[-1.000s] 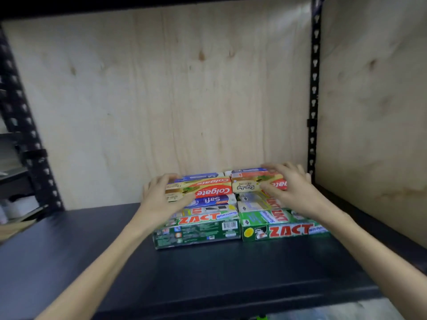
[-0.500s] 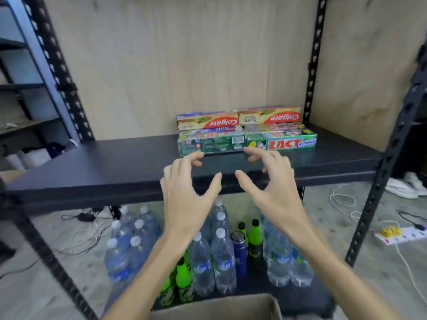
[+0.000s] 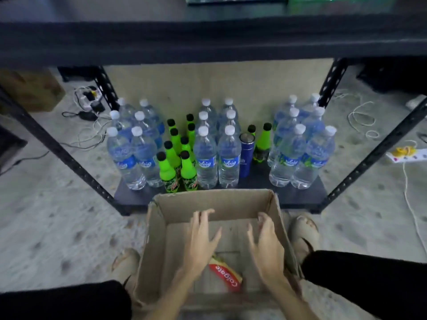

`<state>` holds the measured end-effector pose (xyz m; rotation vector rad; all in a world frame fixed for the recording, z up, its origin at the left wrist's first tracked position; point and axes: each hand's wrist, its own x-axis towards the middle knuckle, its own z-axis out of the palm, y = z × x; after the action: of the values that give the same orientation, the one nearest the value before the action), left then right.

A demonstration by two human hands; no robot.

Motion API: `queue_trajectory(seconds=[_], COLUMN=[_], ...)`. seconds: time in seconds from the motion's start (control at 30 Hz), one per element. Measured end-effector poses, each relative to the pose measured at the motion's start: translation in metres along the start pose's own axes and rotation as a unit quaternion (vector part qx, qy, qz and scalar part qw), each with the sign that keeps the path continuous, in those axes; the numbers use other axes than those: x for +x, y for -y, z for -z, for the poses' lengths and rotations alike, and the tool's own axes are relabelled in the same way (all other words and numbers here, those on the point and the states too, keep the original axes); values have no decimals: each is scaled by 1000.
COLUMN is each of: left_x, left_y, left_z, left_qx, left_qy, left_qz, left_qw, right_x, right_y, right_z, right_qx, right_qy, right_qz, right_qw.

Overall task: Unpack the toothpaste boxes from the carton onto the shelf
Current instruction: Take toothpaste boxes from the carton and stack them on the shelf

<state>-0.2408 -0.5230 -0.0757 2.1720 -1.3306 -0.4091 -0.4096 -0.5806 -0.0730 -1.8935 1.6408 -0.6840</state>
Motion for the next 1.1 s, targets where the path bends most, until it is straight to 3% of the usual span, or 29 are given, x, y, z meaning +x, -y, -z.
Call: queue_trajectory(seconds=[0.1,0.23,0.33,0.47,0.7,0.8,0.97,1.1], left_x=[-3,-1,1,3,7,5,5,6], left_y=[36,54,62,84,104,110,120,123], left_z=[-40,-73,-87,-97,-107,-111,-121,-117], left_qx=[43,47,106,191,287,297,327,303], left_qy=[96,145,184,280,371,384,330,328], left_qz=[50,80,28,-36,-114,-152,-213,-190], left_qw=[993,985,977,940,876,861,860,874], right_x=[0,7,10,10,14,12,11,16], right_y=[-35,-59,-73,-88,-97,-99,-103,-109], right_z=[-19,-37,-52,-69,-83,-87,-91,-96], right_qx=[-49,-108,-152,-180,-212,-229,-245,-229], right_qy=[62,108,131,165,154,159,143,135], right_qz=[-95,-134,-160,-190,-193,-199,-191,-169], right_qw=[992,979,966,951,946,939,940,949])
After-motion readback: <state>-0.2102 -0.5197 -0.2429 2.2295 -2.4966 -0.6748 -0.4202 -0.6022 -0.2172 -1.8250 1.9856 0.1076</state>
